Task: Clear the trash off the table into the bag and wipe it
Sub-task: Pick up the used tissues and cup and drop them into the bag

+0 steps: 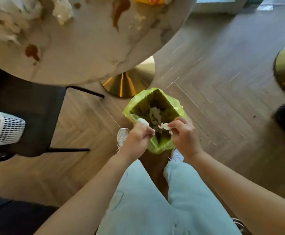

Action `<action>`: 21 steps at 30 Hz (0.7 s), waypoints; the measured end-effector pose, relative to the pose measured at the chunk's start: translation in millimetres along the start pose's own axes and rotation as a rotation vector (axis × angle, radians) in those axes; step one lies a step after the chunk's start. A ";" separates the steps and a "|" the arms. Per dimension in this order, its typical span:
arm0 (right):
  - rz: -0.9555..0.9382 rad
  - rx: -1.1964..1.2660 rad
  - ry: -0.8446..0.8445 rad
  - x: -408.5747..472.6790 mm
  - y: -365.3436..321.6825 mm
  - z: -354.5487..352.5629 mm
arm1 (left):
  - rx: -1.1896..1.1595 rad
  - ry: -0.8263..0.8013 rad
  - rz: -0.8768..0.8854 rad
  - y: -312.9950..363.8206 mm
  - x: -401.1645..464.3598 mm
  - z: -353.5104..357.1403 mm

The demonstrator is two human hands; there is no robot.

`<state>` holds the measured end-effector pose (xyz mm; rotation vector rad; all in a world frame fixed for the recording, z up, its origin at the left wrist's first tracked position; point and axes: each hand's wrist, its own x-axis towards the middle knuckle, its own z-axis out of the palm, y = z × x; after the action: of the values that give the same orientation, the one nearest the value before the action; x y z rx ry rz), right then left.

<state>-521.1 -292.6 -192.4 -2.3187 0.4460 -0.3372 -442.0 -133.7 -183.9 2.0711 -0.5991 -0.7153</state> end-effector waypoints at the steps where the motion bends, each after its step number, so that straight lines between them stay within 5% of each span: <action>1: 0.040 -0.016 -0.028 -6.2 14.1 6.1 | -0.006 -0.002 -0.052 -9.0 5.8 10.7; 13: 0.442 -0.071 -0.299 -8.5 138.5 125.1 | 0.121 -0.313 -0.263 -138.6 81.2 88.6; 21: 0.450 -0.083 -0.361 6.4 88.3 87.8 | 0.166 -0.225 -0.297 -99.9 55.6 40.0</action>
<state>-502.4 -299.5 -315.5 -2.2132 0.7842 0.3169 -413.3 -138.5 -301.5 2.2775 -0.4920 -1.1136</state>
